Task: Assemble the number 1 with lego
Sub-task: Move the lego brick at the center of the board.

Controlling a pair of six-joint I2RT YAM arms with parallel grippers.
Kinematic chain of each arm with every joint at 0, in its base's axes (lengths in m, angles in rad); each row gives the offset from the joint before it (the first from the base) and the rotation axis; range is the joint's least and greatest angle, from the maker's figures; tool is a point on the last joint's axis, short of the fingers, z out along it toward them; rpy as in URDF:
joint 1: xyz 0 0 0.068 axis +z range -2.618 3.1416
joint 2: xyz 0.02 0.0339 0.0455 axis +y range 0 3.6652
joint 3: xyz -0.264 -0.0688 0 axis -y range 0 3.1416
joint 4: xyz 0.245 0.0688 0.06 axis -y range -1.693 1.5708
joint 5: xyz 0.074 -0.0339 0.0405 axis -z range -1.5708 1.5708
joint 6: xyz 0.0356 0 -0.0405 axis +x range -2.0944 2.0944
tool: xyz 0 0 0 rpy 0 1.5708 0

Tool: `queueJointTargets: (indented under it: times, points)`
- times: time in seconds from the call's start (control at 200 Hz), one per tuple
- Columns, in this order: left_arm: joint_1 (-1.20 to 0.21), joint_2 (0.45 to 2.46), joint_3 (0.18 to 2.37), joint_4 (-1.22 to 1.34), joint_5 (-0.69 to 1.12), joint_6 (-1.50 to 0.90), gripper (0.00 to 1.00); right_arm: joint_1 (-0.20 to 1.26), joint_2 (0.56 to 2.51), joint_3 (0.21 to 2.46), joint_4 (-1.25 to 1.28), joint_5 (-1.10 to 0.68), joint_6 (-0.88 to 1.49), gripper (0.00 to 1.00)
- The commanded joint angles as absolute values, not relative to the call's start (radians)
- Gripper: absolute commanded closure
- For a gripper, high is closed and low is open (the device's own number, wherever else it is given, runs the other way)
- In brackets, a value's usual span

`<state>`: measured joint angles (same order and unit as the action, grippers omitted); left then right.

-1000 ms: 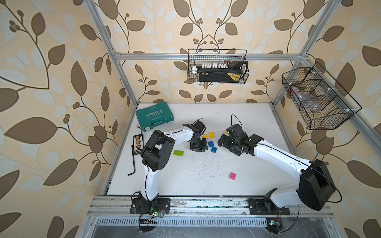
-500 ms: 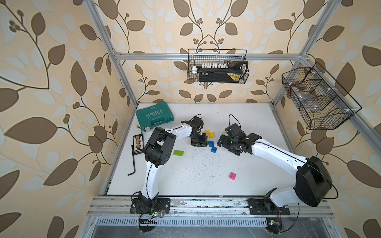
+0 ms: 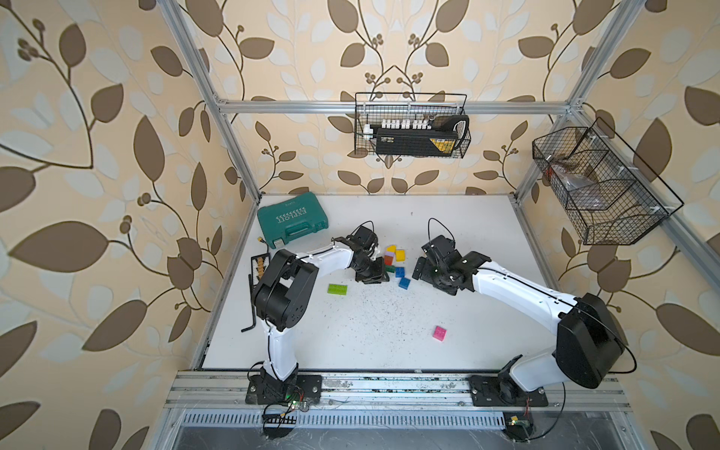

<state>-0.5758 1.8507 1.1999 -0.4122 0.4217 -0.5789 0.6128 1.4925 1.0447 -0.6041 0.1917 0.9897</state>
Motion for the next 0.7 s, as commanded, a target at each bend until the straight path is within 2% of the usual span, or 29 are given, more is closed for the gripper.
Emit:
queueJointTargets:
  times: [0.0, 0.045, 0.13, 0.175, 0.185, 0.43, 0.695]
  points:
    - [-0.578, 1.692, 1.134, -0.356, 0.333, -0.621, 0.55, 0.632, 1.467, 1.067, -0.636, 0.261, 0.99, 0.05]
    - [-0.578, 1.659, 1.117, -0.371, 0.305, -0.632, 0.48, 0.636, 1.457, 1.057, -0.634, 0.267, 0.994, 0.05]
    - [-0.57, 1.622, 1.107, -0.451, 0.27, -0.63, 0.25, 0.637, 1.439, 1.041, -0.633, 0.27, 1.0, 0.05]
    - [-0.561, 1.602, 1.097, -0.489, 0.269, -0.62, 0.04, 0.637, 1.429, 1.036, -0.631, 0.273, 1.002, 0.04]
    - [-0.559, 1.597, 1.095, -0.499, 0.264, -0.619, 0.02, 0.637, 1.426, 1.034, -0.631, 0.274, 1.003, 0.04]
    - [-0.457, 1.485, 1.027, -0.664, 0.144, -0.541, 0.01, 0.637, 1.347, 0.973, -0.557, 0.276, 1.027, 0.03]
    - [-0.398, 1.528, 1.004, -0.669, 0.103, -0.577, 0.01, 0.637, 1.305, 0.959, -0.552, 0.285, 1.022, 0.02]
